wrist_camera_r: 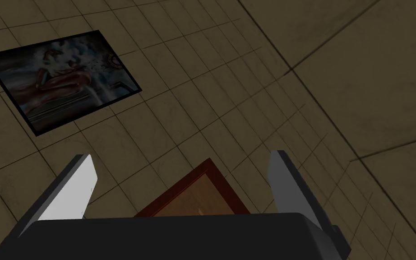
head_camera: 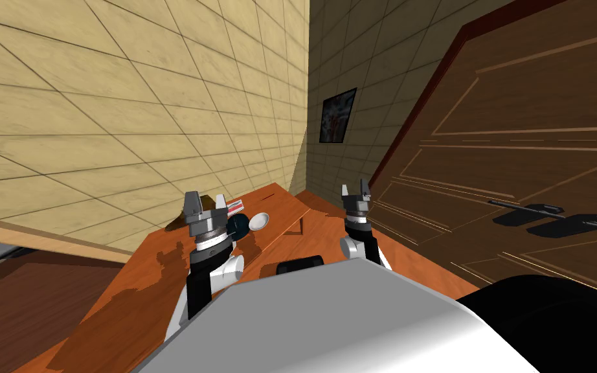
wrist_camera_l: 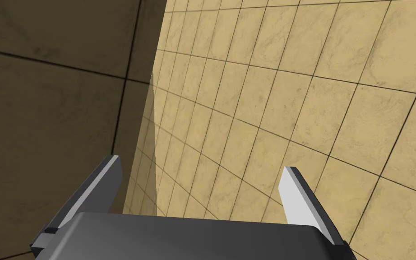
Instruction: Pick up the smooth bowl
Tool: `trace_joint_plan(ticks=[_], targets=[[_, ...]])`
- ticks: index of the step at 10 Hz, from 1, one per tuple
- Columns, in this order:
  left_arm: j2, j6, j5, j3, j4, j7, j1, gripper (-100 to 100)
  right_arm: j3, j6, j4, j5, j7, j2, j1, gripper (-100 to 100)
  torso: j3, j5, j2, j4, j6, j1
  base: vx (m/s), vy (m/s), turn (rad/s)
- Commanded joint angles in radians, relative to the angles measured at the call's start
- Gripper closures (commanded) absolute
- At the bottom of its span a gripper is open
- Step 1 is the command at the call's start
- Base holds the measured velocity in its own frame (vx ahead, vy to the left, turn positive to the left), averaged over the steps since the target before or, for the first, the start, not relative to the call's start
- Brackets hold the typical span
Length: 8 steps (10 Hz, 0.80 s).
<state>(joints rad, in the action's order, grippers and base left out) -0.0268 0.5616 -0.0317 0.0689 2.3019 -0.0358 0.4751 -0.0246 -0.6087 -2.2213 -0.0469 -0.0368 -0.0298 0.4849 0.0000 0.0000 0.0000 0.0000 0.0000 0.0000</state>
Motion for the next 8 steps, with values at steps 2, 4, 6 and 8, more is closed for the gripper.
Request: trace_joint_plan(ticks=[2,4,6,8], targets=[[0.053,-0.008,0.011,-0.006,-0.013,0.004,0.004,-100,0.0,0.0,0.0,0.0,0.0,0.0,0.0,0,0.001,0.0,0.002,0.0,0.0,0.0,-0.062,0.001,-0.026],[0.105,-0.02,0.03,-0.013,-0.033,0.011,0.006,-100,0.0,0.0,0.0,0.0,0.0,0.0,0.0,0,0.004,0.0,0.007,0.001,0.0,0.001,-0.112,0.006,-0.067],[0.159,-0.037,0.058,-0.021,-0.063,0.02,0.004,-100,0.0,0.0,0.0,0.0,0.0,0.0,0.0,0,0.004,0.0,0.007,0.002,0.0,0.001,-0.095,0.008,-0.098],[0.214,-0.06,0.096,-0.029,-0.103,0.033,-0.005,-100,0.0,0.0,0.0,0.0,0.0,0.0,0.0,0,0.004,0.0,0.007,0.002,0.0,0.001,-0.096,0.001,-0.147]])
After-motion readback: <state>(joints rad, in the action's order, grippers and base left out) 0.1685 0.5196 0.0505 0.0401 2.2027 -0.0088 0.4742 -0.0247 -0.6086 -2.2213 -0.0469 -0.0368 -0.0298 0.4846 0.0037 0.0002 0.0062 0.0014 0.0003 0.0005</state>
